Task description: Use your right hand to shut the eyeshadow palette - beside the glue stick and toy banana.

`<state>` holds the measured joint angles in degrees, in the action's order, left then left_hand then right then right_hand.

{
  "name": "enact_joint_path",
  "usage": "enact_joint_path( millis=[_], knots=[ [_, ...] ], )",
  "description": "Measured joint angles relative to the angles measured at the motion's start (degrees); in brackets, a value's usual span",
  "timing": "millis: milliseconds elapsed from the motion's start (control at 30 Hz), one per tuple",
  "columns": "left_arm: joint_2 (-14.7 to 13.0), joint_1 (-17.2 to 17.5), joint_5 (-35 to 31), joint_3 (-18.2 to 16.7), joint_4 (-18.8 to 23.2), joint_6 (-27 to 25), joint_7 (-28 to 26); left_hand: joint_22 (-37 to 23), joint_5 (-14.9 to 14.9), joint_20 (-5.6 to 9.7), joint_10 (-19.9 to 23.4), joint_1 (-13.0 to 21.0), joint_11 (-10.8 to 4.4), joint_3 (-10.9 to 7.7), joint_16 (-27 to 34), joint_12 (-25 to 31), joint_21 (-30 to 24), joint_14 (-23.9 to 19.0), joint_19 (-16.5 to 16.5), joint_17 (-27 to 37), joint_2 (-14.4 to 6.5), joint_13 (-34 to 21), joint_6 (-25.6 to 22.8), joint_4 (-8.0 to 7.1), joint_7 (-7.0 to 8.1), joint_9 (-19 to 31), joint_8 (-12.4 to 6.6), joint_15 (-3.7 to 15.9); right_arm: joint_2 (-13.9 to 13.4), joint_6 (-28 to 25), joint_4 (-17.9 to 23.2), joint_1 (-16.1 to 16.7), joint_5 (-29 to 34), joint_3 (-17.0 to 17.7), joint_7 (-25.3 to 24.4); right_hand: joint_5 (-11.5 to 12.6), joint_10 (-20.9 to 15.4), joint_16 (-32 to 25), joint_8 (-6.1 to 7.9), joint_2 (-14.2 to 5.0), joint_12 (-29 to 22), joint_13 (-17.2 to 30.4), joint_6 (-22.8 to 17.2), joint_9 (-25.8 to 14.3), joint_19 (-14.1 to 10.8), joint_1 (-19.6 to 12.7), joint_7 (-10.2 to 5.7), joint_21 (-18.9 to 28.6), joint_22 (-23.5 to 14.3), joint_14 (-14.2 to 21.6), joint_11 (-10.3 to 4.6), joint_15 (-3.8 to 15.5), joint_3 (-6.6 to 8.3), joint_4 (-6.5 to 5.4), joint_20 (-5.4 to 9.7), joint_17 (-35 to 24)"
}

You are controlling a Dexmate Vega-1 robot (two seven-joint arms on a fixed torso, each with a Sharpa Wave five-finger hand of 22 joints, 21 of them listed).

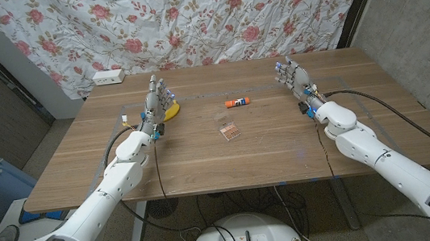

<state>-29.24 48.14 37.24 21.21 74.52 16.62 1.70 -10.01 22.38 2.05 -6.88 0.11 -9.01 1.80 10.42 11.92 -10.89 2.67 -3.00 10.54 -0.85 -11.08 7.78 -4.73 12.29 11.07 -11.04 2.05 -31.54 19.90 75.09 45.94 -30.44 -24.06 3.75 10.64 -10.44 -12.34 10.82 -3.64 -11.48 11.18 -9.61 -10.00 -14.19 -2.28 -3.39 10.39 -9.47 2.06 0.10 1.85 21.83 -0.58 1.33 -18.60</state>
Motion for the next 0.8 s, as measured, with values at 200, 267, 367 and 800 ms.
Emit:
enact_joint_path(
  millis=[200, 267, 367, 800],
  knots=[
    [0.0, 0.0, 0.0, 0.0, 0.0, 0.0, 0.0, 0.0, 0.0, 0.0, 0.0, 0.0, 0.0, 0.0, 0.0, 0.0, 0.0, 0.0, 0.0, 0.0, 0.0, 0.0, 0.0, 0.0, 0.0, 0.0, 0.0, 0.0, 0.0, 2.1, -2.0, -1.8, 2.3, -1.1, 1.6, 0.0, 0.3, 0.0, 0.0, -0.6, 0.0, 0.0, 0.0, 0.0, 0.0, -0.6, -0.02, 0.0, 0.0, 0.0, -0.33, 0.0, 0.02, 0.02, 0.0, 0.1],
    [0.0, 0.0, 0.0, 0.0, 0.0, 0.0, 0.0, 0.0, 0.0, 0.0, 0.0, 0.0, 0.0, 0.0, 0.0, 0.0, 0.0, 0.0, 0.0, 0.0, 0.0, 0.0, 0.0, 0.0, 0.0, 0.0, 0.0, 0.0, -0.1, 2.7, -2.3, -2.2, 3.2, -1.3, 1.9, 0.0, 0.3, 0.0, 0.0, -0.6, 0.0, 0.0, -0.3, 0.0, 0.0, -0.6, -0.32, 0.0, 0.0, 0.0, -0.32, 0.0, 0.19, 0.19, 0.0, 0.3],
    [0.0, 0.0, 0.0, 0.0, 0.0, 0.0, 0.0, 0.0, 0.0, 0.0, 0.0, 0.0, 0.0, 0.0, 0.0, 0.0, 0.0, 0.0, 0.0, 0.0, 0.0, 0.0, 0.0, 0.0, 0.0, 0.0, 0.0, 0.0, -0.6, 3.7, -2.5, -2.7, 5.1, -1.8, 1.8, 0.0, 0.3, 0.3, 0.0, -1.06, 0.0, 0.0, -0.5, 0.0, 0.4, -1.1, -0.52, 0.0, 0.0, 0.0, -0.32, 0.0, 0.26, 0.74, 0.36, 0.5],
    [0.0, 0.0, 0.0, 0.0, 0.0, 0.0, 0.0, 0.0, 0.0, 0.0, 0.0, 0.0, 0.01, 0.0, 0.0, 0.0, 0.0, 0.0, 0.0, 0.0, 0.0, 0.0, 0.0, 0.01, -0.01, 0.0, 0.0, 0.0, -3.3, 7.4, -0.6, -3.2, 13.5, -2.8, -0.5, 0.0, 0.3, 0.3, 0.0, -0.81, 0.0, 0.0, -0.7, 0.0, 0.9, -1.6, -0.72, 0.0, 0.0, 0.0, -0.32, 0.0, 0.73, 1.71, 0.3, 0.9]
  ],
)
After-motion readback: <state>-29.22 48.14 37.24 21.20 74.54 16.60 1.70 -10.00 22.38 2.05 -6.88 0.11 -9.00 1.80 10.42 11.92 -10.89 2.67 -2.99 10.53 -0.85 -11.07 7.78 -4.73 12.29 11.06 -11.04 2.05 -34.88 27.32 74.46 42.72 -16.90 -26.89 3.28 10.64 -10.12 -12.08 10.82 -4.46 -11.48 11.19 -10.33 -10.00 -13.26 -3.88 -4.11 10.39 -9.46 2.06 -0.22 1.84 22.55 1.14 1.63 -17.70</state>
